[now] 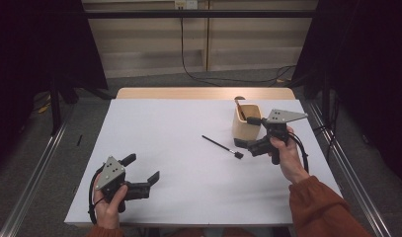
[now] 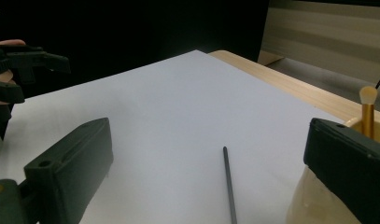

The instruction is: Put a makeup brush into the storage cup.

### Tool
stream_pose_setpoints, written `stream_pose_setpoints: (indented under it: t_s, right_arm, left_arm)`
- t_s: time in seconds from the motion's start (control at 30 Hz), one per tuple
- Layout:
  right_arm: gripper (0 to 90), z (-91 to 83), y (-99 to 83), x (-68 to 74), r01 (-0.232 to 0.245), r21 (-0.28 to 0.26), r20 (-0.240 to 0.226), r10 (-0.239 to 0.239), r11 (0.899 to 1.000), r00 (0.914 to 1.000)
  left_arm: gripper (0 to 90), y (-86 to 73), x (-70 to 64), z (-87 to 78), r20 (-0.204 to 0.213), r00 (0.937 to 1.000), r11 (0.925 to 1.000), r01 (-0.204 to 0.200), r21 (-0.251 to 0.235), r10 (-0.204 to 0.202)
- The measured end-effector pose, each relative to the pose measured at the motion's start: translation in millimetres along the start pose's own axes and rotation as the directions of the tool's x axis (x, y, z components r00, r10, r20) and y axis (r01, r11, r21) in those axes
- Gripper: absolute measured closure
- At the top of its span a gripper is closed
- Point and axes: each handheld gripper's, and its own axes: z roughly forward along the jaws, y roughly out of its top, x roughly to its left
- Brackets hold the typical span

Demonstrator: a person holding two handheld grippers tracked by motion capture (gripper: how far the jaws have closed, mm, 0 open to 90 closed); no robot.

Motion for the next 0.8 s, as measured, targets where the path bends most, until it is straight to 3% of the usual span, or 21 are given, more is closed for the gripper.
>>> stream_pose_setpoints:
  t_s: [0.37,0.5,0.67,0.8]
  right_arm:
    - [3.3,18.2,2.2,-3.2,0.052,0.059,-0.034,-0.05,0.997,0.9982]
    - [3.1,19.3,1.7,-1.1,0.062,0.111,-0.062,-0.056,0.992,0.9965]
    - [3.5,22.6,1.5,-0.9,0.061,0.233,-0.119,-0.034,0.971,0.9924]
    - [4.7,24.7,-1.4,-3.9,0.067,0.301,-0.112,-0.034,0.951,0.9932]
  left_arm:
    - [1.3,-0.5,0.7,1.1,-0.003,1.0,1.0,0.001,0.002,-0.001]
    - [1.4,-0.8,0.6,1.0,-0.002,1.0,1.0,0.003,0.003,-0.003]
    - [1.4,-0.6,-0.2,1.9,0.006,1.0,1.0,-0.004,0.008,0.004]
    - [1.3,-0.8,-0.1,1.2,0.004,1.0,1.0,-0.002,0.006,0.002]
